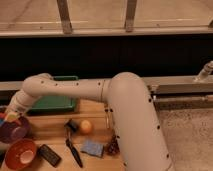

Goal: Place pepper in purple bowl

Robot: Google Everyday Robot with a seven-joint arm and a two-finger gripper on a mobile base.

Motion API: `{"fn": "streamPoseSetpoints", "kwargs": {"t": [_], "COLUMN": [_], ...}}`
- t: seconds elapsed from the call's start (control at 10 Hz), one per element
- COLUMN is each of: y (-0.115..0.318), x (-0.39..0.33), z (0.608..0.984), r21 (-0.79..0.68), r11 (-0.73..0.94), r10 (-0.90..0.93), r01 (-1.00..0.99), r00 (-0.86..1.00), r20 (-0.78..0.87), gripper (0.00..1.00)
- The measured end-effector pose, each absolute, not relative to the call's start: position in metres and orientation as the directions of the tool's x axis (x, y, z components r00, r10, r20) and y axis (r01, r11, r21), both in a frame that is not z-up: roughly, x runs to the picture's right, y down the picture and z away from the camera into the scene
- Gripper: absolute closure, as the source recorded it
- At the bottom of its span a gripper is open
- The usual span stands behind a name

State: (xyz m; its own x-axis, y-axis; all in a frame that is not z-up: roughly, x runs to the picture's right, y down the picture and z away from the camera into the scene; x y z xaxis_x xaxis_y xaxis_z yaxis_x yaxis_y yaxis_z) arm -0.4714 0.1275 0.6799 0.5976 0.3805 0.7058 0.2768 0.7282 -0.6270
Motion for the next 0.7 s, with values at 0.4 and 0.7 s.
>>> {"fn": "streamPoseSetpoints", "kwargs": {"t": [0.4,0.7], "y": [0.1368,0.1406], "x": [-0.4806,-0.485], "z": [0.6821,0.6842], "r21": [-0.638,-0.645], "r11": [0.703,0.686], "r10": [0.381,0.387], "r01": [0.316,0.336], "r00": [0.59,0.583], "r20": [0.712,0.715], "gripper": [0.44,0.29]}}
